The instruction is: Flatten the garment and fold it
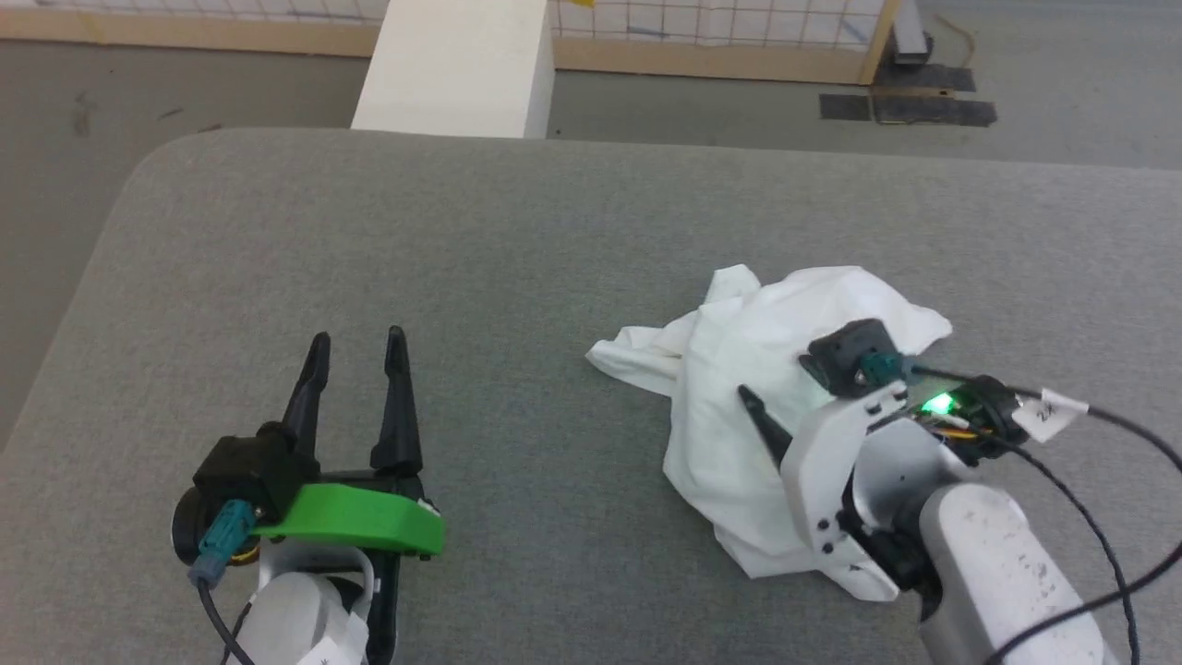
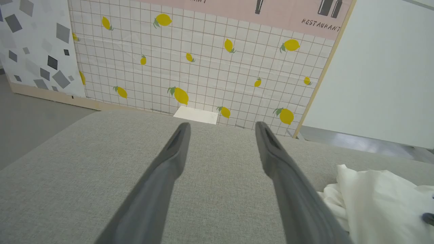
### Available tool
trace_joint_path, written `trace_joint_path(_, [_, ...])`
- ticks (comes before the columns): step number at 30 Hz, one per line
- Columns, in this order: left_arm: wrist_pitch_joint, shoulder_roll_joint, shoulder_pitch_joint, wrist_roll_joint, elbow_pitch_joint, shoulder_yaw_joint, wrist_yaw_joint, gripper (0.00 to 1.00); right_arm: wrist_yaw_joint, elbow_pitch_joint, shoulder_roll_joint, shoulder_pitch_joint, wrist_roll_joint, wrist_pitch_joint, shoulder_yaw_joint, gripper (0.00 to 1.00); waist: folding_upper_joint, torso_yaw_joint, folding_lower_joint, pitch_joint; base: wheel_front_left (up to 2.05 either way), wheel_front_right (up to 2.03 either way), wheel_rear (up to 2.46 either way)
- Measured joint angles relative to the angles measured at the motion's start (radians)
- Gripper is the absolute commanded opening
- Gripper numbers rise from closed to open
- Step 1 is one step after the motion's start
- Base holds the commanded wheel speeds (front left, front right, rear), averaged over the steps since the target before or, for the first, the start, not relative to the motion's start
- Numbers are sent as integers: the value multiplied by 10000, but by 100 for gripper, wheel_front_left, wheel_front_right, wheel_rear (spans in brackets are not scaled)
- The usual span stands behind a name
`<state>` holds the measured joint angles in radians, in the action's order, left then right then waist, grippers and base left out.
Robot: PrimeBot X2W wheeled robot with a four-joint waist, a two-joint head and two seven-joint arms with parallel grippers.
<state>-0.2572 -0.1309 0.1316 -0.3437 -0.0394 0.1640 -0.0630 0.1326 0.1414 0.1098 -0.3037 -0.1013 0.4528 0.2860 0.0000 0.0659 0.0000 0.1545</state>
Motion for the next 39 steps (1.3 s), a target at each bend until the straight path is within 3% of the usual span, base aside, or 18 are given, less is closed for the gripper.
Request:
trace_joint_path(3, [0, 314, -14, 190, -17, -261, 291, 100, -6, 337, 54, -340, -92, 988, -38, 100, 0, 227, 0, 126, 0, 0, 0])
trace_joint_path(4, [0, 387, -22, 207, -59, -334, 380, 100, -6, 408, 82, -423, -100, 1321, 40, 56, 0, 297, 0, 165, 0, 0, 0])
trace_joint_path(5, [0, 439, -26, 226, -109, -401, 449, 100, -6, 426, 113, -469, -125, 1524, 107, 41, 0, 351, 0, 192, 0, 0, 0])
trace_joint_path(6, [0, 481, -28, 288, -173, -470, 539, 100, -6, 412, 165, -516, -190, 1726, 224, 0, 0, 415, 0, 224, 0, 0, 0])
trace_joint_path(11, [0, 675, -38, 556, -334, -771, 790, 100, -6, -102, 320, -536, -593, 1822, 451, 0, 0, 574, 0, 274, 0, 0, 0])
trace_joint_path(14, [0, 713, -127, 673, -378, -1020, 924, 100, -4, -1070, 128, -530, -729, 844, -376, 0, 0, 416, 0, 156, 0, 0, 0])
trace_joint_path(21, [0, 754, -202, 755, -403, -1143, 1070, 100, -4, -2395, -395, 362, -42, -171, -4004, 0, 0, 126, 0, -119, 0, 0, 0])
trace_joint_path(25, [0, 755, -255, 788, -439, -1141, 1152, 100, -4, -2382, -585, 1340, 414, -107, -6410, 0, 0, -55, 0, -245, 0, 0, 0])
trace_joint_path(28, [0, 759, -269, 786, -470, -1116, 1154, 100, -6, -1708, -562, 1862, 360, 334, -7910, 0, 0, -155, 0, -327, 0, 0, 0])
trace_joint_path(29, [0, 761, -285, 786, -479, -1097, 1154, 100, -6, -1398, -556, 2098, 280, 604, -8222, 10, 0, -186, 0, -357, 0, 0, 0])
trace_joint_path(30, [0, 763, -295, 786, -489, -1087, 1154, 100, -6, -1197, -558, 2309, 211, 767, -8362, 36, 0, -210, 0, -381, 0, 0, 0])
trace_joint_path(31, [0, 763, -309, 786, -493, -1080, 1154, 100, -6, -1045, -573, 2536, 144, 838, -8427, 100, 0, -239, 0, -407, 0, 0, 0])
trace_joint_path(34, [0, 763, -374, 786, -508, -1083, 1154, 100, -6, -1047, -606, 2806, 88, 307, -8381, 100, 1, -328, 0, -463, 0, 0, 0])
trace_joint_path(39, [0, 769, -486, 786, -531, -1045, 1154, 100, -8, -1996, -566, 2916, 46, -2441, -6959, 100, 0, -471, 0, -517, 0, 0, 0])
